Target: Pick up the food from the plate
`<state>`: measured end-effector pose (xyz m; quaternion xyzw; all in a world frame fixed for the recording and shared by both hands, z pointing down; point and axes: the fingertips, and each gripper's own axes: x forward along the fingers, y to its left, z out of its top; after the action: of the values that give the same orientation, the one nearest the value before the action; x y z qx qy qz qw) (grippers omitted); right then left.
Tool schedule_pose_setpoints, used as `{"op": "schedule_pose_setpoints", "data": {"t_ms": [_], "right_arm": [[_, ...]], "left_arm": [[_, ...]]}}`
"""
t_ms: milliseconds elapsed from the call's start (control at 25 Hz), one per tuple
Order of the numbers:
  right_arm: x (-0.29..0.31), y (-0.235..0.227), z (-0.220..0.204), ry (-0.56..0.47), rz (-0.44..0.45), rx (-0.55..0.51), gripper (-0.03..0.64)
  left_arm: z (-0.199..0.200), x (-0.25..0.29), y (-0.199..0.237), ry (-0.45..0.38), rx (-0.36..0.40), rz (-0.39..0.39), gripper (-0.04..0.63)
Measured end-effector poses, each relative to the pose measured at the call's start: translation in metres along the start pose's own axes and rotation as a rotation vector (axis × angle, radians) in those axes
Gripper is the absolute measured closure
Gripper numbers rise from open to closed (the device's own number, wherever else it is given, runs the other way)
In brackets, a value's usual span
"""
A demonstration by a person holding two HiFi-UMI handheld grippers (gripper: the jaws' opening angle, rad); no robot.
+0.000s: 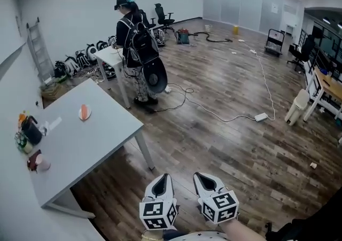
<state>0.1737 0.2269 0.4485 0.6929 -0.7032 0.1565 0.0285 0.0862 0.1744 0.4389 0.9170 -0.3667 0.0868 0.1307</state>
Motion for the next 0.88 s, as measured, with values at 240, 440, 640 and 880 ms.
{"op": "schedule_pose_setpoints", "data": {"t_ms": [240,440,640,880], "right_arm": [[0.122,0.079,0.023,0.007,0.133,-0.041,0.618],[0.199,0.135,0.028,0.032,0.237,-0.078,0.618],[0.250,0.176,0.028,0.074,0.335,-0.114,0.618],[0.328,0.212,0.037,0.093,0.443,-0.130,0.618]], "left_arm": [[0.030,0.010,0.133,-0.022,-0.019,0.129,0.588],[0.040,0.012,0.230,-0.024,-0.052,0.245,0.588],[0.041,0.008,0.292,-0.022,-0.096,0.340,0.588],[0.041,0.018,0.364,-0.024,-0.150,0.458,0.588]]}}
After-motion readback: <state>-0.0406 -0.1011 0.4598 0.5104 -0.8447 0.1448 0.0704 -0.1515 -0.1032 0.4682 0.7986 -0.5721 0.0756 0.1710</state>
